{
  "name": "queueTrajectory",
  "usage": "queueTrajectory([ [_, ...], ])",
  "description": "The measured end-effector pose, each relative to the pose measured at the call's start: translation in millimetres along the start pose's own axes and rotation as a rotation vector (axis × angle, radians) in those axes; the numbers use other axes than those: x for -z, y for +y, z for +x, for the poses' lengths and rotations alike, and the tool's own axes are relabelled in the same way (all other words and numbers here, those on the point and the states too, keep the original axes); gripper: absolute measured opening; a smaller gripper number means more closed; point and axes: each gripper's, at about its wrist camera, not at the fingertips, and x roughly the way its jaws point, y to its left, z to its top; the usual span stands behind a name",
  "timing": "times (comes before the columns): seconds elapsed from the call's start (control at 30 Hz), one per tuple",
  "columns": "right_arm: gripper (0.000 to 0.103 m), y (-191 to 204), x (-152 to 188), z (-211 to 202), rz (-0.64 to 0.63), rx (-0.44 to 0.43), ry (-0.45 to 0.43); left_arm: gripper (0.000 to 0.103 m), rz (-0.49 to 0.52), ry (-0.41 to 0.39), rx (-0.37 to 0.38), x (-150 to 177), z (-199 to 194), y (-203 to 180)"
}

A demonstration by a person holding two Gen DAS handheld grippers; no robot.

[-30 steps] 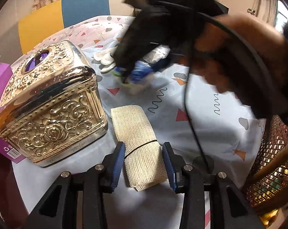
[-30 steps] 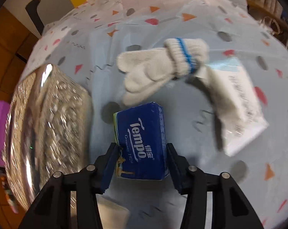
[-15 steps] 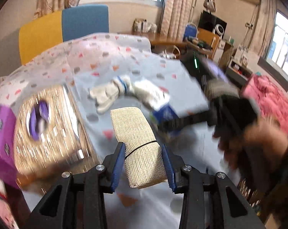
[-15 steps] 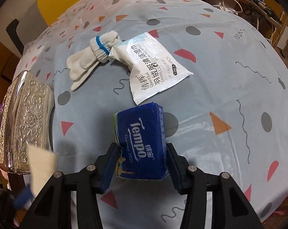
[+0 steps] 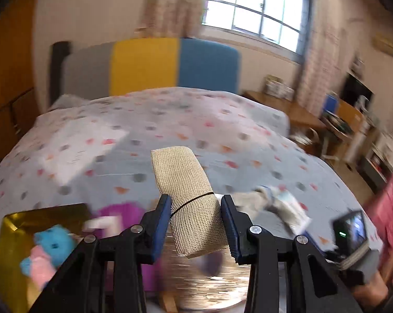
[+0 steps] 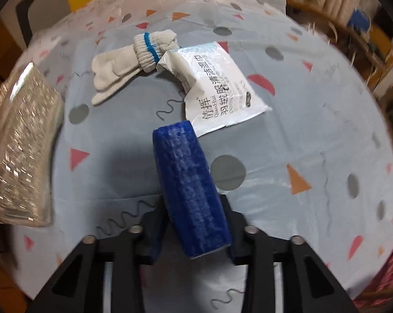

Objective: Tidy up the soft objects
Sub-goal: 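Lower the beige bandage roll into the gold tray and open the left tool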

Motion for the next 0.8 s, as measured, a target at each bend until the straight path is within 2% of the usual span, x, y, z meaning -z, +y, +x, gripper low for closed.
queueTrajectory([
  [0.17,0.035,-0.7,1.5,0.5,0.013,-0.012,0.0,0.04,-0.063,-0.03,-0.118,6.0,-12.8,60.5],
  [0.37,0.043,-4.8,-6.0,1.7,0.033,-0.028,-0.002,0.04,-0.101,-0.044,-0.19,30.2,-32.8,101.7],
  [0.53,0.057,-2.9,-14.3,-1.0,0.015,0.033,-0.035,0.04,-0.129,-0.023,-0.206,55.1,-42.3,120.3],
  [0.8,0.058,8.7,-25.0,-1.2,-0.027,0.111,-0.059,0.04,-0.149,0.022,-0.213,89.0,-49.9,134.1],
])
